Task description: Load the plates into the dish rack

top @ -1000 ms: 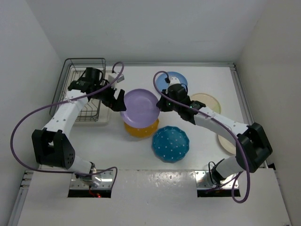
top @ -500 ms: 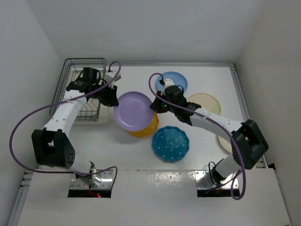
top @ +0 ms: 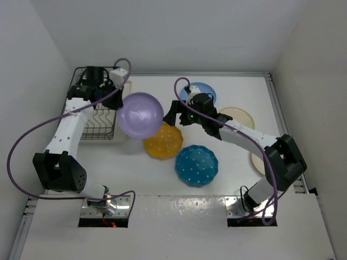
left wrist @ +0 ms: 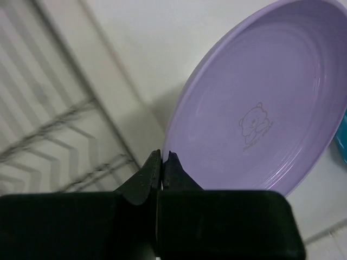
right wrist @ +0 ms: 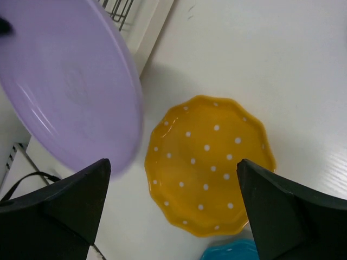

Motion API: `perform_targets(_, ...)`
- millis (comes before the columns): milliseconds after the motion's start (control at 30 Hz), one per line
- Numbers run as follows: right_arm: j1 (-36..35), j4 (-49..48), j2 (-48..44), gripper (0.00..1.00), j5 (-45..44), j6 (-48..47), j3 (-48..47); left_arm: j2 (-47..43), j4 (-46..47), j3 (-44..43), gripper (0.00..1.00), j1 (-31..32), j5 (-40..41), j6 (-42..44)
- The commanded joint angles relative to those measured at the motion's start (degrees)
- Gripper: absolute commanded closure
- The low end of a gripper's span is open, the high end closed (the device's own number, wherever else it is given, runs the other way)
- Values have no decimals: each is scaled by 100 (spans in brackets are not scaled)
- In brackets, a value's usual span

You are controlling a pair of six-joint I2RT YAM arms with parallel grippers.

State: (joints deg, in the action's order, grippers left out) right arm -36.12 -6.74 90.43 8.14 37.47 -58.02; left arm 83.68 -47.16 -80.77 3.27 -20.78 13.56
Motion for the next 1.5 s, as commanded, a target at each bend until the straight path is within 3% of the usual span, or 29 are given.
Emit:
perform_targets(0,158,-38,1,0,170,-12,-350,-150,233,-1210,100,-256,1197,-143)
perform_targets(167,334,68,-157,0,39,-65,-280,-54,5,-2670,100,-397,2452,75)
perform_targets(200,394,85,-227,0,4,-65,-237,16,5,-2854,100,-397,3221,146)
perform_targets(267,421,164,-272,0,-119,-74,-158,17,92,-2682,100,-459,4077,409)
perform_targets(333,491,252,-350,0,-207,-91,-87,17,494,-2305,100,-520,5439,664)
perform_targets(400,553,305,-412,0,-243,-91,-26,-131,995,-1473,100,-599,6640,1156)
perform_targets(467,588,445,-412,0,-252,-117,-43,-238,1635,-987,100,-722,7059,1533)
perform_targets(733,659,1052,-88,0,-181,-197,-702,-387,2324,-10,100,-1073,6920,1535)
perform_targets(1133,659,1210,71,0,-260,-100,-922,-379,3704,263,100,-1311,7105,2563)
perform_targets(1467,685,1298,124,0,-348,-170,-1027,-326,4048,914,100,-1417,6755,2564)
